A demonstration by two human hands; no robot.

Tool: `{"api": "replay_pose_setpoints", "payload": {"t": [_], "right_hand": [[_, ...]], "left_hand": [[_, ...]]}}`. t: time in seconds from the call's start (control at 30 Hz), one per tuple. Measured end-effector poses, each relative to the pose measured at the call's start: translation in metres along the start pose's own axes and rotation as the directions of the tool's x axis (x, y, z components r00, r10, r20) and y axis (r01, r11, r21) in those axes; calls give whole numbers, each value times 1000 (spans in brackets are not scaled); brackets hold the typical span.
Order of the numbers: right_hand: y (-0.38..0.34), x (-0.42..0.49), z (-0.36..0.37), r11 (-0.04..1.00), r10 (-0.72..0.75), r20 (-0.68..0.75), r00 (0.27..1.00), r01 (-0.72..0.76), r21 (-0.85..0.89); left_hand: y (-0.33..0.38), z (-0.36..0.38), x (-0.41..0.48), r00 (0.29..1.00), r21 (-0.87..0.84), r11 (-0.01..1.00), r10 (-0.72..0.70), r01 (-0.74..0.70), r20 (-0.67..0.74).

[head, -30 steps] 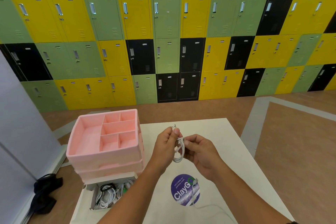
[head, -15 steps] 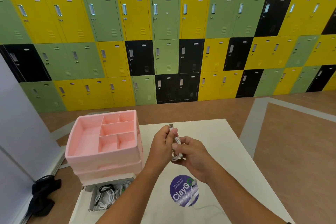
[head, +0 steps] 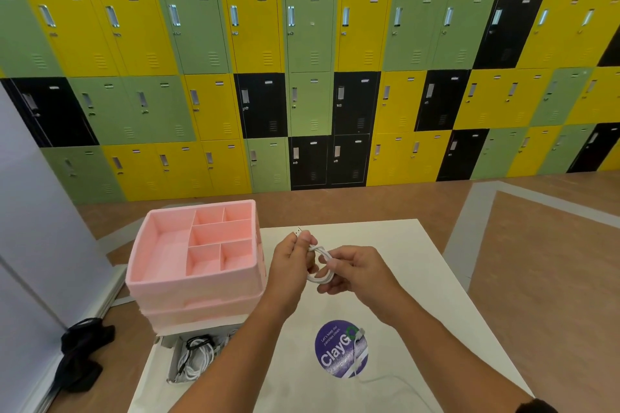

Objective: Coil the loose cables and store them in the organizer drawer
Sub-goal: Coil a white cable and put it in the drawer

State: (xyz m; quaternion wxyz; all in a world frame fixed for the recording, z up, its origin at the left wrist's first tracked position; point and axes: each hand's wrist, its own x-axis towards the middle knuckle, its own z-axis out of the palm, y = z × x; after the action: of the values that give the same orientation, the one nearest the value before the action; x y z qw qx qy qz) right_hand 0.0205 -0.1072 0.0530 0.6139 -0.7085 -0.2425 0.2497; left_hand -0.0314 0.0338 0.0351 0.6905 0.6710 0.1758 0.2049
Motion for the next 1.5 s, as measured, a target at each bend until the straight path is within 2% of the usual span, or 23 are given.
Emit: {"api": "replay_pose_setpoints", "payload": {"t": [0.1, 0.2, 0.27, 0.37, 0.43, 0.57, 0.7, 0.9, 1.0, 1.1, 1.2, 1.3, 1.4, 1.5], "right_hand": [[-1, -3, 0, 977, -11, 82, 997, -7, 212], [-4, -3, 8, 947, -12, 130, 991, -31, 321], [-4, -1, 16, 944, -13, 140, 990, -34, 328], [-7, 1, 29, 957, 18, 112, 994, -49, 287], [-8, 2, 39, 953, 40, 86, 995, -64, 297], [-3, 7, 59, 944, 70, 26, 997, -74, 323], [9, 12, 88, 935, 132, 83, 988, -152, 320], [43, 9, 140, 937, 257, 180, 949, -291, 194], [60, 6, 167, 948, 267, 156, 951, -288, 135], [79, 3, 186, 962, 261, 141, 955, -269, 38], [97, 4, 198, 963, 214, 119, 969, -189, -192], [106, 7, 205, 875, 106, 94, 990, -48, -482], [115, 11, 205, 778, 16, 197, 980, 111, -618], [129, 13, 203, 697, 4, 287, 958, 203, -688]], "left_hand": [[12, -7, -6, 981, -355, 922, -101, 154, 164], [21, -20, -8, 963, -467, 854, -129, 229, 236], [24, -30, -9, 969, -436, 878, -102, 195, 226], [27, -46, -14, 980, -255, 963, -44, 93, 193], [23, -62, -16, 981, -196, 978, -37, 74, 190], [12, -100, -21, 978, -147, 984, -74, 103, 193], [1, -138, -34, 976, -115, 981, -137, 157, 167], [-37, -199, -62, 935, -44, 943, -320, 330, 150], [-58, -221, -75, 921, -1, 924, -381, 382, 82], [-77, -234, -83, 912, 127, 907, -409, 402, 30], [-101, -239, -81, 936, 341, 875, -348, 344, -51], [-117, -230, -77, 970, 541, 805, -220, 242, -106], [-131, -219, -74, 978, 539, 818, -130, 200, -166], [-142, -211, -68, 964, 486, 846, -114, 220, -239]]}}
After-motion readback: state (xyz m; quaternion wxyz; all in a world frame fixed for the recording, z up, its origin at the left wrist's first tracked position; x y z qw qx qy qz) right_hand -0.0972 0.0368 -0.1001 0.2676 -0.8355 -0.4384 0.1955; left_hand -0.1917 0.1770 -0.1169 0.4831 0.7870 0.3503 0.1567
